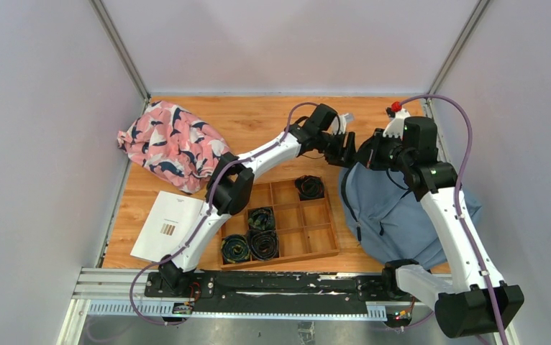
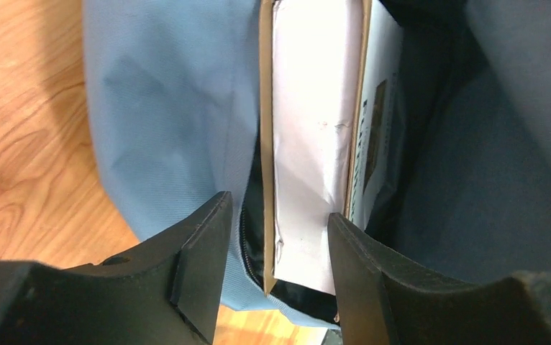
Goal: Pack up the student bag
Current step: Place the book in the student bag.
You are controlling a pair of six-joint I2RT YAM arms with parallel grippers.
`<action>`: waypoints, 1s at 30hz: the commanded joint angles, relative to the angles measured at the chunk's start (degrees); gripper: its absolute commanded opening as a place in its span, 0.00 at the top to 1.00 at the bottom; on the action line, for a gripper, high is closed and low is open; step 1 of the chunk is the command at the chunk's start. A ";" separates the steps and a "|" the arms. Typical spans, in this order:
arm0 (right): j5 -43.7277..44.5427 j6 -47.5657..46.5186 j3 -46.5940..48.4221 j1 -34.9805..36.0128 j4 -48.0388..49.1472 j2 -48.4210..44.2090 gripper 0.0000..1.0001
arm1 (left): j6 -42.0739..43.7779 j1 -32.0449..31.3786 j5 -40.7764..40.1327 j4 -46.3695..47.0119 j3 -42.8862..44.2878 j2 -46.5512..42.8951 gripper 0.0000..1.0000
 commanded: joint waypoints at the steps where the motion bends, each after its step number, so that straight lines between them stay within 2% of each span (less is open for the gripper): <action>1: -3.60 -0.04 2.46 -0.32 3.28 -0.55 1.00 | -1.22 -2.57 4.93 4.52 -0.39 -3.13 0.44; 4: -3.35 0.07 2.38 -0.36 3.37 -0.89 1.00 | -3.62 -2.97 6.86 7.48 -0.81 -2.81 0.43; 15: -2.80 0.05 1.68 -0.36 3.37 -0.82 1.00 | -2.98 -6.11 7.03 4.77 2.28 0.58 0.42; 21: -0.72 1.56 -0.71 -0.41 3.61 -2.14 1.00 | 3.65 -5.76 2.72 -2.44 2.81 -1.81 0.28; 26: 3.44 0.64 -2.64 -2.28 0.28 -6.08 1.00 | 6.26 -3.82 1.13 -5.03 0.81 -5.08 0.27; 30: -3.70 -0.11 -5.03 -7.04 -1.02 -6.83 1.00 | 6.49 -2.35 1.47 -3.24 -4.97 -9.97 0.28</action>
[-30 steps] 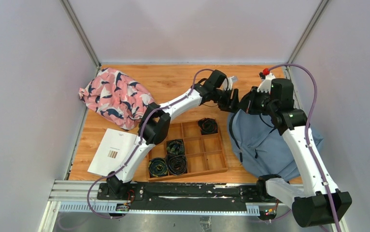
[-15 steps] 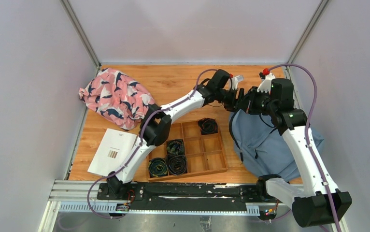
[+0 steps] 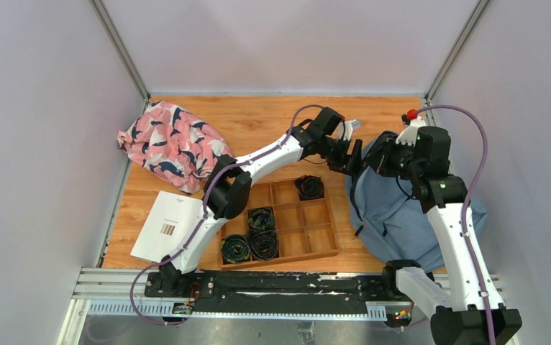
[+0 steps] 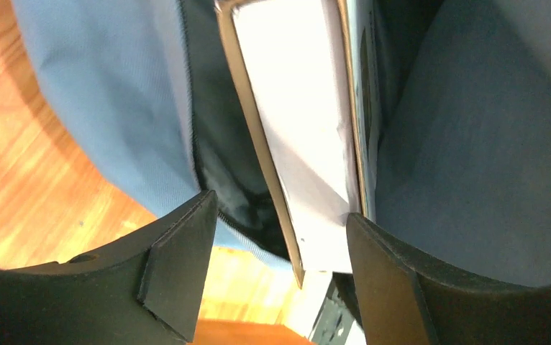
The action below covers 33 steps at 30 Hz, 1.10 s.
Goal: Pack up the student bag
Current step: Place the book in the student bag.
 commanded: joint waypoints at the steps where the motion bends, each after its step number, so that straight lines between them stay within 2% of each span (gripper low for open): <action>1: -7.89 -0.47 -1.97 -4.66 -0.37 -1.18 1.00 | 2.57 0.92 0.45 -0.78 -4.94 -7.79 0.28; 7: -14.31 -0.41 -1.29 -8.81 -0.41 1.35 1.00 | 3.81 1.96 1.33 -1.76 -9.71 -12.86 0.28; 13: -15.90 0.53 -0.75 -9.31 -0.07 2.25 1.00 | 7.06 1.97 -1.76 -5.32 -8.85 -13.45 0.27; 15: -15.98 0.84 -0.56 -9.41 -0.06 2.05 1.00 | 8.06 1.98 -2.49 -7.27 -7.39 -12.29 0.32; 18: -15.75 1.06 -0.44 -9.41 -0.06 1.56 1.00 | 7.60 2.06 -1.96 -7.26 -7.65 -11.57 0.47; 20: -15.69 1.22 -0.51 -9.45 -0.06 1.18 1.00 | 6.97 2.07 -1.92 -6.62 -8.55 -11.95 0.50; 24: -15.89 1.47 -0.69 -9.50 -0.06 1.17 1.00 | 6.03 2.07 -2.20 -4.79 -10.53 -12.89 0.42; 27: -16.01 1.76 -0.56 -9.50 0.03 1.55 1.00 | 5.04 2.07 -1.91 -4.10 -9.96 -11.96 0.41; 31: -16.43 2.06 -0.27 -9.50 0.36 1.76 1.00 | 4.96 1.77 -4.44 -4.21 -10.16 -11.19 0.34; 33: -16.72 2.18 -0.27 -9.50 0.61 1.96 1.00 | 5.38 1.55 -6.91 -4.86 -10.21 -10.97 0.34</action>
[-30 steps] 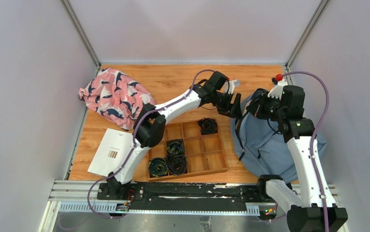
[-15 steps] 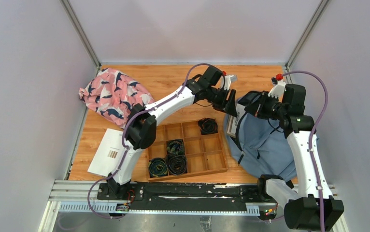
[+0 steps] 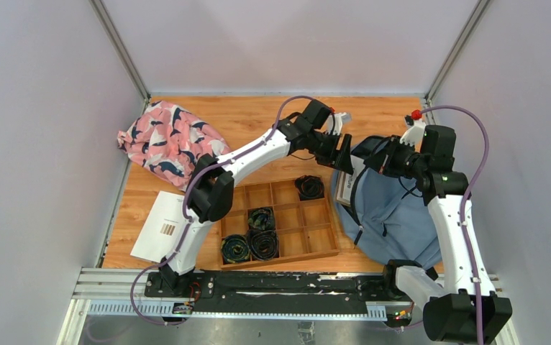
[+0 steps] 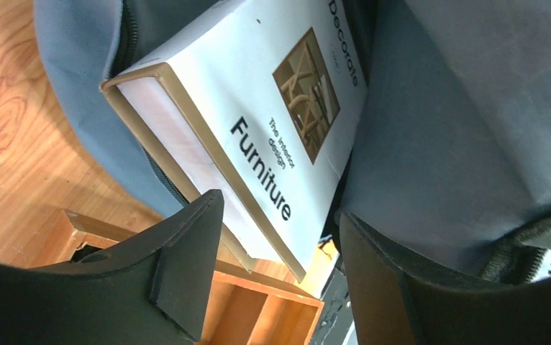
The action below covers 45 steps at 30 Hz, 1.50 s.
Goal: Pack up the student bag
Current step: Place the book in the student bag.
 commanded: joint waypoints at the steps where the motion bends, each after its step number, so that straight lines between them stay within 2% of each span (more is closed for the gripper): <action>1: -3.33 1.08 1.00 -0.84 1.13 -0.45 1.00 | 0.41 -0.53 -4.32 0.77 -0.39 1.28 0.36; 9: -4.39 1.90 0.64 -0.84 2.22 0.51 1.00 | -1.48 -1.15 -3.17 2.85 0.50 4.51 0.58; 10: -4.48 1.92 0.72 -0.80 2.22 0.63 1.00 | -1.52 -1.17 -3.05 2.98 0.68 4.73 0.64; 12: -4.62 1.90 0.82 -0.84 2.22 0.79 1.00 | -1.75 -1.18 -2.82 3.00 0.91 4.88 0.91; 13: -4.85 1.86 0.87 -0.84 2.27 0.90 1.00 | -1.76 -1.18 -2.73 3.13 1.11 4.72 1.00; 16: -6.13 1.67 0.87 -0.84 2.29 1.29 1.00 | -1.68 -1.02 -0.84 4.58 1.16 4.22 1.00; 22: -9.00 0.14 0.72 -0.84 1.15 1.10 1.00 | -4.46 -0.32 11.60 11.63 1.39 4.40 1.00; 29: -10.59 -2.37 0.67 -0.84 -1.64 1.42 1.00 | -5.32 0.07 20.25 14.07 1.47 3.55 1.00; 37: -12.05 -2.60 0.41 -0.84 -1.73 0.57 1.00 | -18.21 2.51 28.75 32.35 -6.13 2.18 1.00; 45: -15.07 -3.31 0.67 -0.84 -1.89 0.86 1.00 | -18.41 2.43 32.30 32.59 -5.04 3.73 1.00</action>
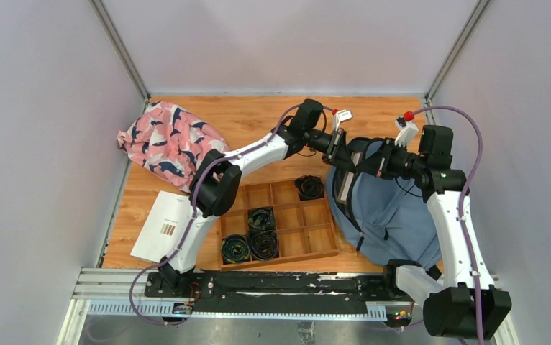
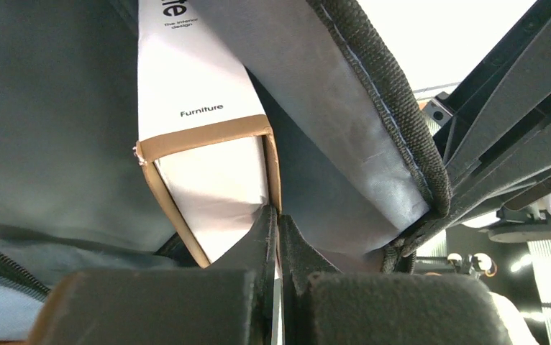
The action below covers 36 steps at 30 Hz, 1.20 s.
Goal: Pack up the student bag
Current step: Place the book in the student bag.
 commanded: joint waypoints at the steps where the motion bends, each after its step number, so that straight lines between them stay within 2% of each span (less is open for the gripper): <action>1: -5.03 -1.37 0.72 -0.64 -0.49 -0.60 1.00 | -1.93 -0.55 4.71 4.17 1.37 0.06 1.00; 9: -6.40 -1.87 1.35 -0.60 -0.89 0.35 1.00 | -4.73 -1.07 4.98 4.31 7.29 5.26 1.00; 16: -6.61 -2.05 1.56 -0.58 -1.14 0.97 1.00 | -5.06 -0.43 3.65 3.70 8.93 7.10 1.00; 17: -6.54 -2.07 1.60 -0.59 -1.18 0.90 1.00 | -2.55 -0.07 3.02 0.60 9.29 7.10 1.00; 21: -6.52 -2.20 1.44 -0.56 -1.28 0.71 1.00 | 17.52 0.92 -4.56 -27.36 18.03 8.76 1.00; 23: -6.38 -2.27 0.92 -0.51 -1.13 0.64 1.00 | 20.30 1.16 -4.83 -31.86 20.22 8.95 1.00; 28: -6.51 -2.09 0.88 -0.51 -0.93 0.76 1.00 | 20.64 1.32 -3.37 -30.18 18.58 8.43 1.00; 36: -7.58 -1.16 1.34 -0.01 0.61 2.08 1.00 | 14.05 -0.08 -0.22 -23.94 22.15 12.32 1.00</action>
